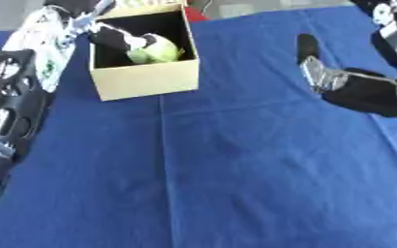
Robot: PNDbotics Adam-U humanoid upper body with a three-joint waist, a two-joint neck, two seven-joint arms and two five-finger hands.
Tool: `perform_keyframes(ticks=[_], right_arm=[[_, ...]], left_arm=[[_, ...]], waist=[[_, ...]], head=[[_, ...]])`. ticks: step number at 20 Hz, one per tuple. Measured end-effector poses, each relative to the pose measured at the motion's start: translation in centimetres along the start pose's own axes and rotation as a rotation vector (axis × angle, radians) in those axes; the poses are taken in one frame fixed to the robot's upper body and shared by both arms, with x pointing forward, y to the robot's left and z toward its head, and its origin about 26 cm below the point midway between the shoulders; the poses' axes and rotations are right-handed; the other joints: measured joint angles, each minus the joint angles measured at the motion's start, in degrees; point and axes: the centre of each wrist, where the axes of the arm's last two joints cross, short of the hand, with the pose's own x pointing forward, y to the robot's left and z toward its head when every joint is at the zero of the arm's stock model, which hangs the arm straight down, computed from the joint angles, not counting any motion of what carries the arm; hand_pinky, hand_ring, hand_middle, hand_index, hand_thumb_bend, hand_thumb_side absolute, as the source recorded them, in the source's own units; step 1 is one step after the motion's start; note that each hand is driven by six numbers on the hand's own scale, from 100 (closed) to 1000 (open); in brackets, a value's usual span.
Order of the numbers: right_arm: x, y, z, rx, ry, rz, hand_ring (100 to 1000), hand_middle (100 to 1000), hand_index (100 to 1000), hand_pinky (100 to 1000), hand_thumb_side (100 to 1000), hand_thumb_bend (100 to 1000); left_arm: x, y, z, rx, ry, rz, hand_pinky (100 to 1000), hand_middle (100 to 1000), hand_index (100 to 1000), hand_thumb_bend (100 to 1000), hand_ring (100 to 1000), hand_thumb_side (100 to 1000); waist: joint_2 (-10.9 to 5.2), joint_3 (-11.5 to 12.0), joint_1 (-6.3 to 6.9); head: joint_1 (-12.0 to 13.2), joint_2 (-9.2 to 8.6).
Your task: Pick up objects on the table and place them in the box.
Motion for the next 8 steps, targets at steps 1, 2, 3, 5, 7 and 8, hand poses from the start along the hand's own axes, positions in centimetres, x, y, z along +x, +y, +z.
perform_keyframes(ticks=[1,2,3,5,7,8], right_arm=[[0.0,0.0,0.0,0.003,0.001,0.0,829,770,853,935,591,100],[0.0,0.1,0.1,0.007,0.003,-0.001,829,770,853,935,591,100],[0.0,0.2,0.2,0.011,0.005,-0.002,830,771,852,935,590,100],[0.0,0.2,0.2,0.015,0.004,-0.001,831,772,851,936,590,100],[0.0,0.2,0.2,0.021,0.006,0.001,832,773,850,936,588,100],[0.0,0.2,0.2,0.021,0.006,0.002,833,774,850,936,587,100]], left_arm=[[0.0,0.7,0.2,0.03,-0.007,0.008,570,707,820,570,730,565],[0.0,1.3,0.6,0.058,-0.012,0.014,570,707,820,568,730,566],[-0.1,2.0,1.0,0.08,-0.017,0.018,570,708,821,561,730,574],[-0.2,3.1,1.8,0.115,-0.031,0.026,571,709,821,565,730,581],[-0.3,4.0,2.8,0.141,-0.045,0.034,569,706,819,559,728,586],[-0.3,4.4,3.3,0.151,-0.051,0.036,568,705,818,559,726,587]], waist=[[-0.25,0.35,0.0],[-0.48,0.68,-0.02],[-0.69,0.96,-0.04],[-1.14,1.54,-0.07],[-1.6,2.07,-0.19],[-1.83,2.27,-0.33]], head=[[-0.27,0.28],[-0.49,0.42],[-0.73,0.65],[-1.16,0.89],[-1.5,1.3],[-1.66,1.36]])
